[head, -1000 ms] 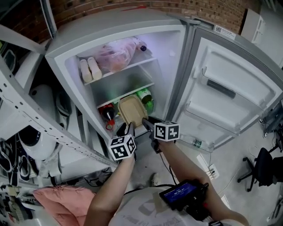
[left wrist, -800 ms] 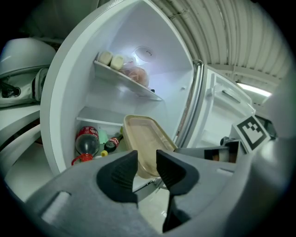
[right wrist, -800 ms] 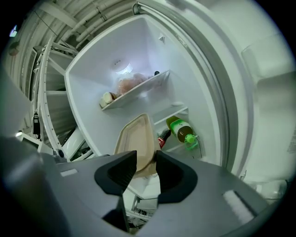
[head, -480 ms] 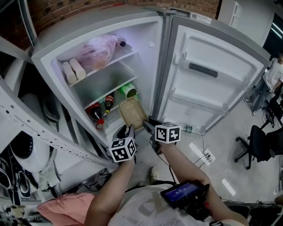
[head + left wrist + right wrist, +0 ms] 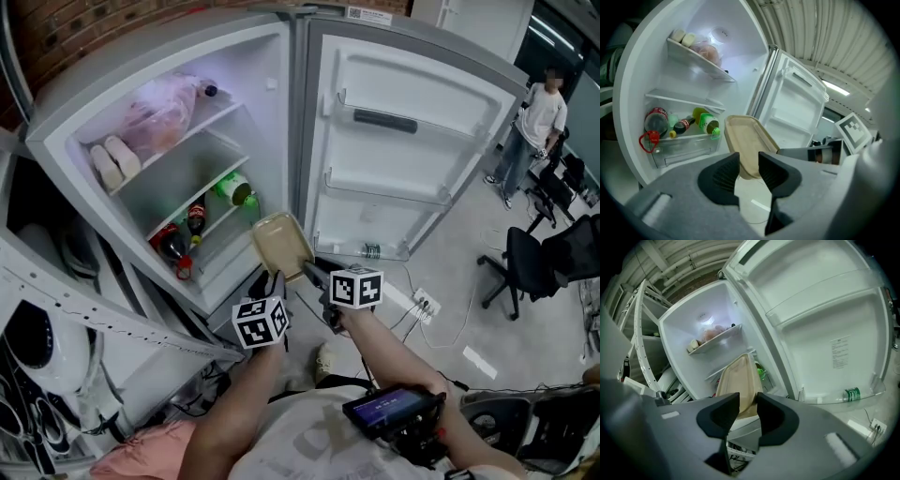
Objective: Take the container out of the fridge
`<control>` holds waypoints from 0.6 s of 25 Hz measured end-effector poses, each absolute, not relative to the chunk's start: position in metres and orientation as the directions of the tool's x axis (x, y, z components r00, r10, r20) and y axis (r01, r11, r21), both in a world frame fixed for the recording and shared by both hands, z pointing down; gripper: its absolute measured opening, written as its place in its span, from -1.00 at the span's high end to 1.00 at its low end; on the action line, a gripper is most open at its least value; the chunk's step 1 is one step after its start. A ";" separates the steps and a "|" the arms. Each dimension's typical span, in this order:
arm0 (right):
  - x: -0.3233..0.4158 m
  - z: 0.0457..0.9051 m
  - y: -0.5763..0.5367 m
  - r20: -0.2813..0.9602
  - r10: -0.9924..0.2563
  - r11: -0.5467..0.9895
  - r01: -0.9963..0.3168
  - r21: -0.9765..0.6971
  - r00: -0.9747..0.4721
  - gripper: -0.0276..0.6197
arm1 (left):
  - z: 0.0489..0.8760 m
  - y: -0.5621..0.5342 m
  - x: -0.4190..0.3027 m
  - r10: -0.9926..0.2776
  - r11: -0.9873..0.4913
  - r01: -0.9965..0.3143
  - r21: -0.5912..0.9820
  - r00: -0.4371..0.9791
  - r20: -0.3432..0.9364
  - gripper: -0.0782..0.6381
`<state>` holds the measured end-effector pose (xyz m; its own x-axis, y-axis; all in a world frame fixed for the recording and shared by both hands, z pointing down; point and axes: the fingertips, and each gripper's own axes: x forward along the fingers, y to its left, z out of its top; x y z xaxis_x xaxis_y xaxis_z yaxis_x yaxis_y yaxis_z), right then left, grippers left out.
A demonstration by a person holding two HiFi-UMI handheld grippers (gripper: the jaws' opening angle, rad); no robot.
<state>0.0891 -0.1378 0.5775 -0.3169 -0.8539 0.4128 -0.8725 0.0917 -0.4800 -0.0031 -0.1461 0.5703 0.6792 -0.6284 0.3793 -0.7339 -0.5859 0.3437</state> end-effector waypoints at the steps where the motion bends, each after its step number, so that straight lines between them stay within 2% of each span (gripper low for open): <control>1: 0.093 0.579 -0.132 0.415 -0.857 0.078 -0.873 -0.481 -0.305 0.52 | 0.572 -0.142 0.001 -0.616 -0.597 -0.724 0.345 0.689 0.381 0.43; 15: 0.161 0.597 -0.061 0.436 -0.886 -0.084 -0.870 -0.486 -0.158 0.54 | 0.590 -0.088 0.073 -0.462 -0.719 -0.598 0.353 0.791 0.400 0.43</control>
<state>0.1606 -0.0609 0.5972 -0.1579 -0.8859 0.4362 -0.8698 -0.0843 -0.4861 0.0726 -0.0883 0.5899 0.7914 -0.4619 0.4004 -0.5984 -0.7193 0.3528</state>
